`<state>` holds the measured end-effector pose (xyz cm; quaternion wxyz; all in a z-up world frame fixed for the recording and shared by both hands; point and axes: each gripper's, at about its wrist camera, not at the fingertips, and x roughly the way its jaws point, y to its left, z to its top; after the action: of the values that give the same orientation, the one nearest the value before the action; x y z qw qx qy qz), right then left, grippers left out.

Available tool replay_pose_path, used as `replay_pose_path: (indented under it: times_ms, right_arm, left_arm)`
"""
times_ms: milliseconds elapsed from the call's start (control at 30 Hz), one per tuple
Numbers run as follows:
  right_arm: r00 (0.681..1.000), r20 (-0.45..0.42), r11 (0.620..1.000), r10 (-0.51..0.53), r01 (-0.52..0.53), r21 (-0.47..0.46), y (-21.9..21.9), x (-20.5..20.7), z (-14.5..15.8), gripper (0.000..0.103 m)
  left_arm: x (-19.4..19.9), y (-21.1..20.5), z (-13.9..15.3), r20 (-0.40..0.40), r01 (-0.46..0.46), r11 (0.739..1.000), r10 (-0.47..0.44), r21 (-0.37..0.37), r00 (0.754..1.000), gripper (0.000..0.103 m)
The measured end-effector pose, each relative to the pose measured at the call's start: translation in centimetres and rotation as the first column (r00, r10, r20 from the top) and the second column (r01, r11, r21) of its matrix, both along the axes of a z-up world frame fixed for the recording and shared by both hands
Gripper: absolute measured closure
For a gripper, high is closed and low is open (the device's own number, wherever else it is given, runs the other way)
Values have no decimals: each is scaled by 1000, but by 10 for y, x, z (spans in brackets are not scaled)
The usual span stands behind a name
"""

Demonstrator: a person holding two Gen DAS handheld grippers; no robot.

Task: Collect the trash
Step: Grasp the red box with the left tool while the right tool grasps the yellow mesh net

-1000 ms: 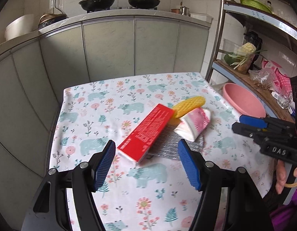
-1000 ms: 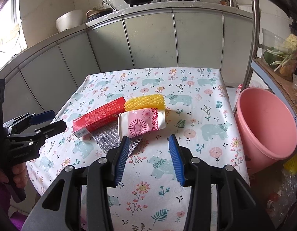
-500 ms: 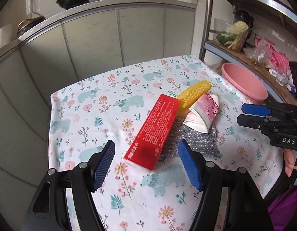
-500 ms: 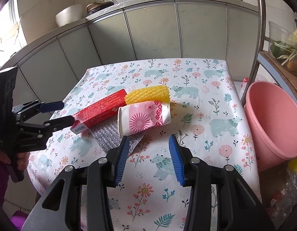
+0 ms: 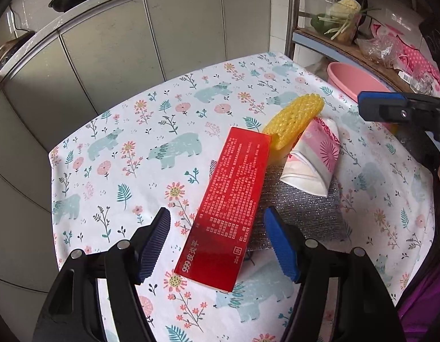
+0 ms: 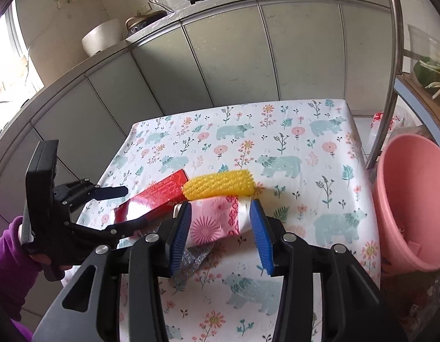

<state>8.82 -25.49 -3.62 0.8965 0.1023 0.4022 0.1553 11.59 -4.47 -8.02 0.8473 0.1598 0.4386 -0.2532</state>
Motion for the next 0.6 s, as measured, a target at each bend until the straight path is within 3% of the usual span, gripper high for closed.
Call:
replay_pose_path:
  times_ms: [100, 267, 600]
  right_arm:
    - [1000, -20, 1000, 14, -14, 10, 0, 14, -3, 53]
    - [998, -62, 999, 29, -27, 37, 0, 36, -11, 53]
    - [994, -97, 998, 55, -53, 20, 11, 60, -28, 53]
  left_arm:
    - [3, 1, -2, -19, 5, 1000, -5, -7, 1000, 46]
    - [3, 2, -2, -16, -11, 1000, 11, -29, 1000, 61]
    - [-12, 30, 15, -5, -164, 979, 165, -121, 986, 62]
